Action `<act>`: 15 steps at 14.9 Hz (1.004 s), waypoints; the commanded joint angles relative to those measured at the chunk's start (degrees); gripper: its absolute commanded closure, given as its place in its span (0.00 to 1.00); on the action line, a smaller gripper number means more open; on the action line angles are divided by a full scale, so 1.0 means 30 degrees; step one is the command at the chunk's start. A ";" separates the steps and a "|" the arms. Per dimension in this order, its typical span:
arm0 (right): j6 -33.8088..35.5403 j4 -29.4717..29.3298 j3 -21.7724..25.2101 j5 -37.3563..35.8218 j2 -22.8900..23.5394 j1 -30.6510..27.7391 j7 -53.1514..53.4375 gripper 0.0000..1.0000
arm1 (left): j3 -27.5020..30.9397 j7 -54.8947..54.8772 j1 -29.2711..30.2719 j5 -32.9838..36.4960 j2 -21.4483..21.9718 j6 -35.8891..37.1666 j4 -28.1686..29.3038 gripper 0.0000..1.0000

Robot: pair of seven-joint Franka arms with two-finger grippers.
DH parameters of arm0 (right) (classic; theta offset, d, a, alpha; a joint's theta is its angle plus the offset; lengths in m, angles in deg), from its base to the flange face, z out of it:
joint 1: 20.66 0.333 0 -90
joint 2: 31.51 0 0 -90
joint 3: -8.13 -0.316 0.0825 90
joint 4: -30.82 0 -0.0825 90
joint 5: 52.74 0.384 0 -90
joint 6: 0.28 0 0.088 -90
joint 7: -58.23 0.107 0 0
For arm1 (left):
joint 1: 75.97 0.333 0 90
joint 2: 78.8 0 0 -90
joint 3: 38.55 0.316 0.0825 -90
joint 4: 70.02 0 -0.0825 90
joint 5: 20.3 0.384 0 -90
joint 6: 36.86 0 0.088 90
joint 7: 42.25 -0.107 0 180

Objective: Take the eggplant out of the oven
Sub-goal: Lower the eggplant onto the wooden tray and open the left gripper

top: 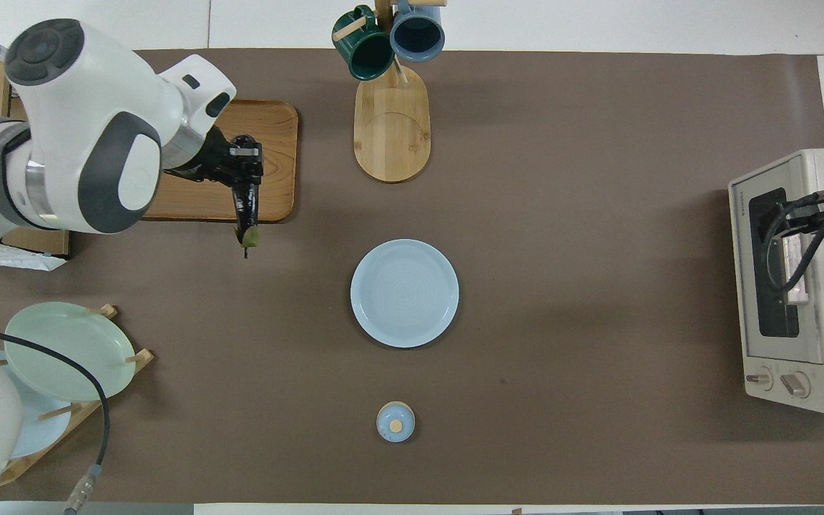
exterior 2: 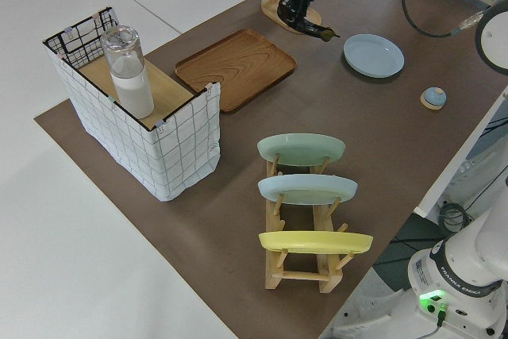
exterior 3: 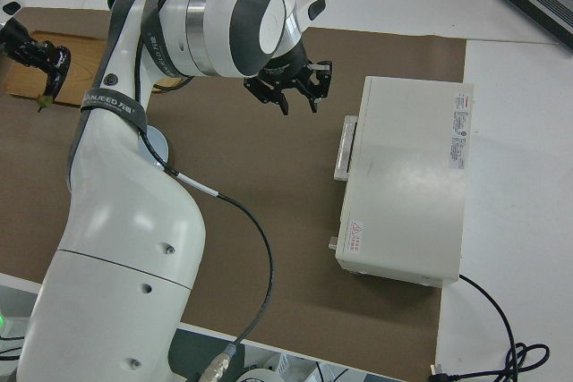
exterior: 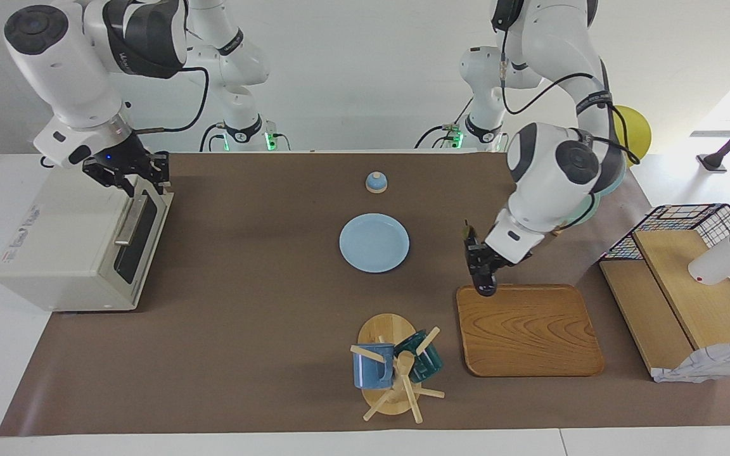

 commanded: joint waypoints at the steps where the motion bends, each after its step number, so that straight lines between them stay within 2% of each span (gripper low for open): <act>1: 0.0161 -0.0405 -0.0056 0.0709 0.0246 -0.0080 0.0166 0.00 | -0.0199 -0.1565 0.1118 0.0839 -0.1579 -0.1129 -0.0695 1.00; 3: 0.0221 -0.0143 -0.0057 0.0768 -0.0046 -0.0021 0.0196 0.00 | -0.0170 -0.1744 0.1324 0.1394 -0.3568 -0.2037 -0.2213 1.00; 5: 0.0249 0.0035 0.0205 0.0652 -0.0485 0.0910 0.0545 0.00 | -0.0199 -0.1802 0.1793 0.2069 -0.4455 -0.3089 -0.2513 1.00; 11: 0.0044 0.1584 0.1113 0.0533 -0.1831 0.1385 0.0753 0.00 | -0.0199 -0.2564 0.2175 0.2306 -0.4487 -0.4355 -0.1811 1.00; 15: -0.0365 0.1705 0.1261 0.0679 -0.1806 0.1678 0.1220 0.00 | -0.0199 -0.2885 0.2263 0.2452 -0.4487 -0.4531 -0.1781 1.00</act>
